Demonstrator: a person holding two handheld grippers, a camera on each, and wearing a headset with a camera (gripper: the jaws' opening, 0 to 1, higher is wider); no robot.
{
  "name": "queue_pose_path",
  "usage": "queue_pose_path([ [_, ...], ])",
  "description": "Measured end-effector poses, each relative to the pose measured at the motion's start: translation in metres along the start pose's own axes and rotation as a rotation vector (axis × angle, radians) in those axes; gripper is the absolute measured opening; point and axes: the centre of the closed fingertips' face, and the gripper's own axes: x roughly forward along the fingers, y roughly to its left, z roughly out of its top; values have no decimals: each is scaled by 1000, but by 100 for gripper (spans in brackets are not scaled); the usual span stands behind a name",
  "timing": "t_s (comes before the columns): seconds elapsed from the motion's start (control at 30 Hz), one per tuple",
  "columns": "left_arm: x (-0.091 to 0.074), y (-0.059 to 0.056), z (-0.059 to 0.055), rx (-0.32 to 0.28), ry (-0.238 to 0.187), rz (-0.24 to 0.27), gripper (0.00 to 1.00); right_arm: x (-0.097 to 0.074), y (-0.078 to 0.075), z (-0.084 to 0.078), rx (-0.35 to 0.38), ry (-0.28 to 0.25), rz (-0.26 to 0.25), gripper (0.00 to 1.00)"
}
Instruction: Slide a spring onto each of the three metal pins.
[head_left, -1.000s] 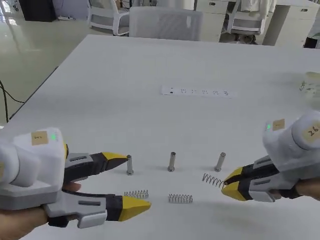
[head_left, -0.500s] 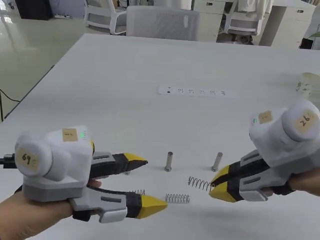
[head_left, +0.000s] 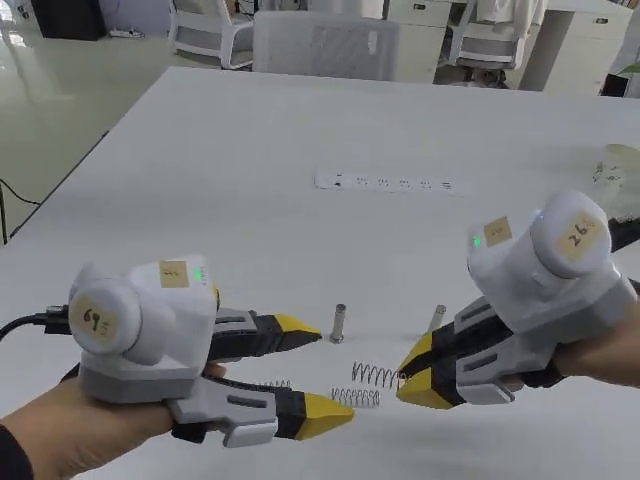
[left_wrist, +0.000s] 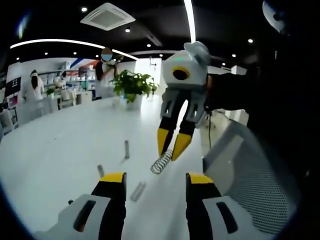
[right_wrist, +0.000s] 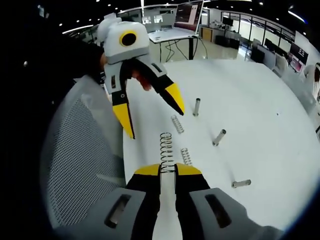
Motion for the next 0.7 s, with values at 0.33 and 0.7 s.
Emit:
queue_pose_path([
  [0.33,6,-9,-2,48,17,-36,30,3,9,5,-48,22,39,7],
  [0.7,7,-22,-5,82,29,-93,11,4,20,4,-79,42,94,7],
])
